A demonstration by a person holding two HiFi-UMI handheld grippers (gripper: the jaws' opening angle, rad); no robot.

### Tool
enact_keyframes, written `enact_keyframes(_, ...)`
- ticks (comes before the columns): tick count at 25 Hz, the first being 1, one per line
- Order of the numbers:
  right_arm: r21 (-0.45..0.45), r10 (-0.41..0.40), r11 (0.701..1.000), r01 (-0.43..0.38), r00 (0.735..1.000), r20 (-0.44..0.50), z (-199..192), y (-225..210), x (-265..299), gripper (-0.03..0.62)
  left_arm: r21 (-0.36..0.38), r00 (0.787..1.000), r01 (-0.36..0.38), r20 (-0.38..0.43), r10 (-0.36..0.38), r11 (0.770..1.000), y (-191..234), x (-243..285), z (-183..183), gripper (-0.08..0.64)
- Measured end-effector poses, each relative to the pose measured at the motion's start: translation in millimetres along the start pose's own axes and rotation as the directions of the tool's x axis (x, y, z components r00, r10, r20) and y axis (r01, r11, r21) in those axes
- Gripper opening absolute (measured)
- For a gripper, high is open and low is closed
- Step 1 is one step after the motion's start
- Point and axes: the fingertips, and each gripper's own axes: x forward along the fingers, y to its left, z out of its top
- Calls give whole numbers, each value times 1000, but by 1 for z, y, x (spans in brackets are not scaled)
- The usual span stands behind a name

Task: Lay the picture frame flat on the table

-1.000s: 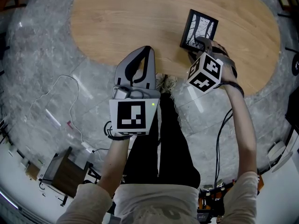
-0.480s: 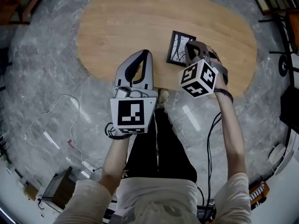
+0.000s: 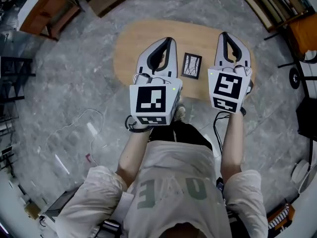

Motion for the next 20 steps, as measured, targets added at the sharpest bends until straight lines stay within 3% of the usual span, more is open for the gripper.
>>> enact_keyframes(4, 153, -73, 987, 52, 988, 134, 54, -16, -68, 8, 27, 999, -8, 52, 6, 1000, -1, -36, 45, 9)
enact_keyframes(9, 315, -130, 948, 53, 964, 231, 75, -30, -136, 6, 35, 994, -25, 110, 21, 999, -7, -67, 74, 9)
enact_keyframes(15, 382, -150, 924, 35, 949, 277, 73, -30, -175, 6, 73, 985, -44, 169, 31, 996, -19, -83, 89, 9)
enact_keyframes(20, 382, -151, 923, 34, 948, 281, 67, -31, -180, 6, 89, 980, -24, 196, 6, 996, -36, -84, 94, 9)
